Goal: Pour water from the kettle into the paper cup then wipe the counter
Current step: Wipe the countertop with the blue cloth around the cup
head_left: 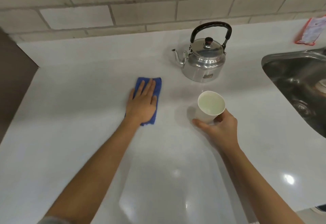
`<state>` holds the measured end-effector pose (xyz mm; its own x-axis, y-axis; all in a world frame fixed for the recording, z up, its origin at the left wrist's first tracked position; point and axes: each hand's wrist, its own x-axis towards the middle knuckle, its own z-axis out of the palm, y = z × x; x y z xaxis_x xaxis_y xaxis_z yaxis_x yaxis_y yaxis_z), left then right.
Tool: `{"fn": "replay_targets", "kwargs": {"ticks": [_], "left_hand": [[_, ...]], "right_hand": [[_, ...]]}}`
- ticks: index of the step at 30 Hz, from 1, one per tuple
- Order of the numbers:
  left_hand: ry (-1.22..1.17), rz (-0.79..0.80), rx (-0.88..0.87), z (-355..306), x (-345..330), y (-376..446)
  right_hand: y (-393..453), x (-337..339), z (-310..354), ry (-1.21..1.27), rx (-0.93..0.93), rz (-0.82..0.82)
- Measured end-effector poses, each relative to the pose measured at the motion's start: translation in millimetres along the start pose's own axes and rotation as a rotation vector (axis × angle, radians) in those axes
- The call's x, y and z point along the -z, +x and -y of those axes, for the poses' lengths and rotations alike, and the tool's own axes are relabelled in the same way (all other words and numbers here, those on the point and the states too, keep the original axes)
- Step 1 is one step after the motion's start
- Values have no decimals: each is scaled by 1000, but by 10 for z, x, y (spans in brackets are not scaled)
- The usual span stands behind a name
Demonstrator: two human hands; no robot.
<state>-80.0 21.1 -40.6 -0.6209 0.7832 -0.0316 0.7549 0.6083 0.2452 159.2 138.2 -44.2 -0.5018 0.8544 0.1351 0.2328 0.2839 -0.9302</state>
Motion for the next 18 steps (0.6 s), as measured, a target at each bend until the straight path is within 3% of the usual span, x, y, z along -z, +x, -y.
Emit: {"fn": "replay_targets", "kwargs": {"ticks": [3, 7, 11, 18], "left_hand": [[-21, -18, 78, -144, -30, -11], [-14, -68, -70, -481, -217, -840], [7, -36, -131, -283, -182, -1363], [-25, -84, 336, 700, 198, -759]], "right_hand": [[-13, -7, 25, -20, 12, -6], [-13, -4, 41, -48, 33, -18], [-20, 1, 23, -56, 7, -8], [-15, -1, 39, -42, -9, -6]]}}
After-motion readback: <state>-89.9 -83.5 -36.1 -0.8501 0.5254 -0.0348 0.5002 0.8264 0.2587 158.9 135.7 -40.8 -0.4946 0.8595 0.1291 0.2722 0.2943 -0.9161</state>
